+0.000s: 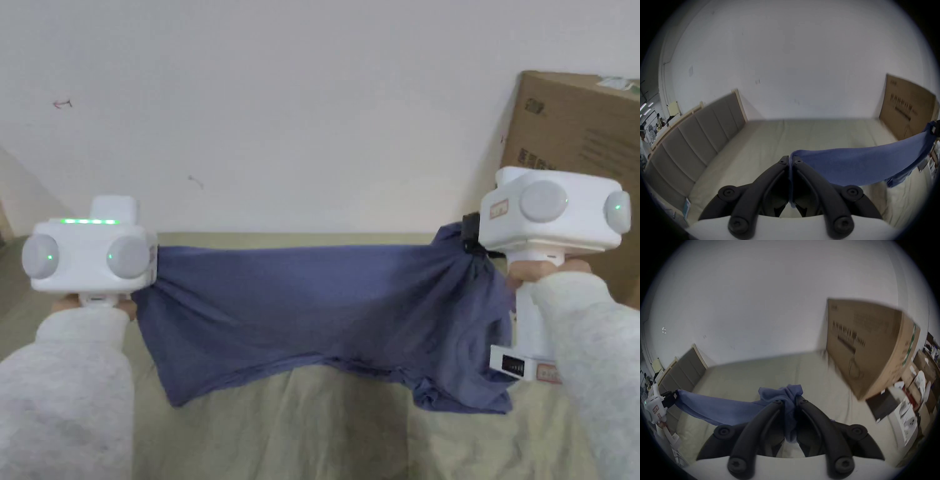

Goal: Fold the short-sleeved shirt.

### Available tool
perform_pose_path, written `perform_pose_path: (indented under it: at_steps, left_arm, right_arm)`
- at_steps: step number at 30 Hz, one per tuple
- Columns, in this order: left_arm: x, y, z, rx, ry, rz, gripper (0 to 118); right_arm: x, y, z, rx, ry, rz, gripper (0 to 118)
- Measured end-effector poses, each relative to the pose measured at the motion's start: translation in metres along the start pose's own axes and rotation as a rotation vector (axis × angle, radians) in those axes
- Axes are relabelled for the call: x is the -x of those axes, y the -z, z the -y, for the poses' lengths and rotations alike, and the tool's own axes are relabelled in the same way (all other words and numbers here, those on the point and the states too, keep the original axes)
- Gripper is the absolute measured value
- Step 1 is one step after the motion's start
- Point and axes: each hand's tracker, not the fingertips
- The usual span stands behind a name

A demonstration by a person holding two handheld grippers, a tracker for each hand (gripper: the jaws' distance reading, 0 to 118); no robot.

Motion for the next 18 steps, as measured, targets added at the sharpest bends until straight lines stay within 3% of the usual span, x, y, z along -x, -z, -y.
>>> perform_pose_path:
  at_steps: [4, 9, 18]
  left_arm:
    - [-0.013, 0.043, 0.071, 0.151, -0.016, 0.021, 1]
    - [-0.013, 0.048, 0.146, 0.220, 0.062, 0.043, 1]
    - [0.039, -0.093, 0.224, 0.143, 0.115, 0.102, 1]
  right_arm:
    - [-0.013, 0.056, 0.069, 0.147, 0.003, 0.028, 11]
    - [-0.041, 0.080, 0.136, 0.252, 0.077, 0.021, 11]
    - [-0.082, -0.029, 0.240, 0.284, 0.154, -0.058, 11]
